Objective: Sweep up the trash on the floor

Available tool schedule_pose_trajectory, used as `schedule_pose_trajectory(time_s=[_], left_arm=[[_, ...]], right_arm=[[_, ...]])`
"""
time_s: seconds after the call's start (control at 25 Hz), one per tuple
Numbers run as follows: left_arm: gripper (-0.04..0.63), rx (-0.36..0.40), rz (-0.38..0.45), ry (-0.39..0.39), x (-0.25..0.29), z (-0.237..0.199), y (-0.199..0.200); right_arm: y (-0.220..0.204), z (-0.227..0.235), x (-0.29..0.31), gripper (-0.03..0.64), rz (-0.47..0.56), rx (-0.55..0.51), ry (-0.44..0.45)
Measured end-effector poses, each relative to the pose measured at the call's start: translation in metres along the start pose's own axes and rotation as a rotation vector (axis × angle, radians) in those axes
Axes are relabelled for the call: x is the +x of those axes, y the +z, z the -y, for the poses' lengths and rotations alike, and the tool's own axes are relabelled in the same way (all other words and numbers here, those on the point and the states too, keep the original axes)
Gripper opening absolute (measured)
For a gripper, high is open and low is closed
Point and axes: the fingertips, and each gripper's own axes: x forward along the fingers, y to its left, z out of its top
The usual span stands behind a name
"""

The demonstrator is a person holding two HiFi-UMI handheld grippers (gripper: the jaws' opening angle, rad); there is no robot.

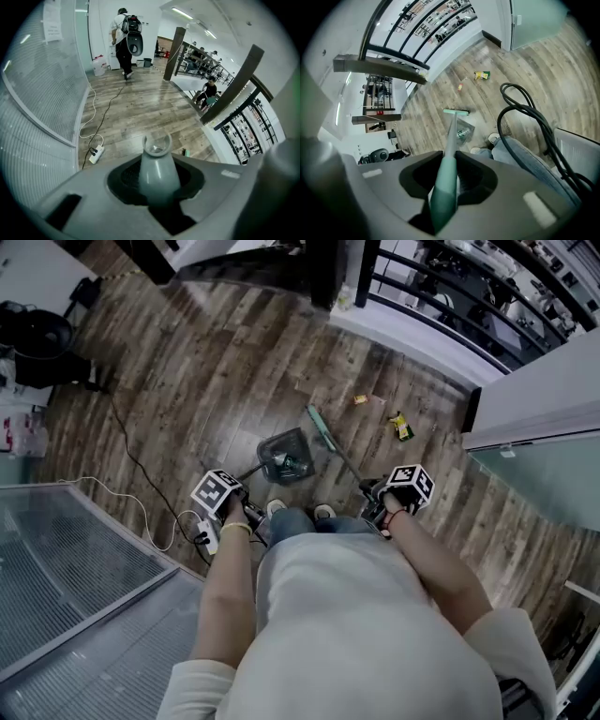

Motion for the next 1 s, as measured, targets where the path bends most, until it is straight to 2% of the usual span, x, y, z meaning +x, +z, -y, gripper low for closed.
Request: schedule_pose_trajectory(time_s=[0.24, 0.6, 1.0], left_arm=[[0.087, 0.083, 0.020, -0.049, 0.002, 0.061, 0.029], [0.087, 0.167, 0.013, -0.103, 0.021, 0.137, 0.062], [0.087, 0.229, -0.033, -0.118, 0.056, 0.197, 0.079]], right_arm=[[0.019, 0.001, -0.017, 0.095, 0.065, 0.085, 0.043], [0.052, 0.000, -0.030, 0.095, 0.139, 0.188, 0.083], [0.099, -0.020, -0.037, 0.095, 0.198, 0.246, 0.072]])
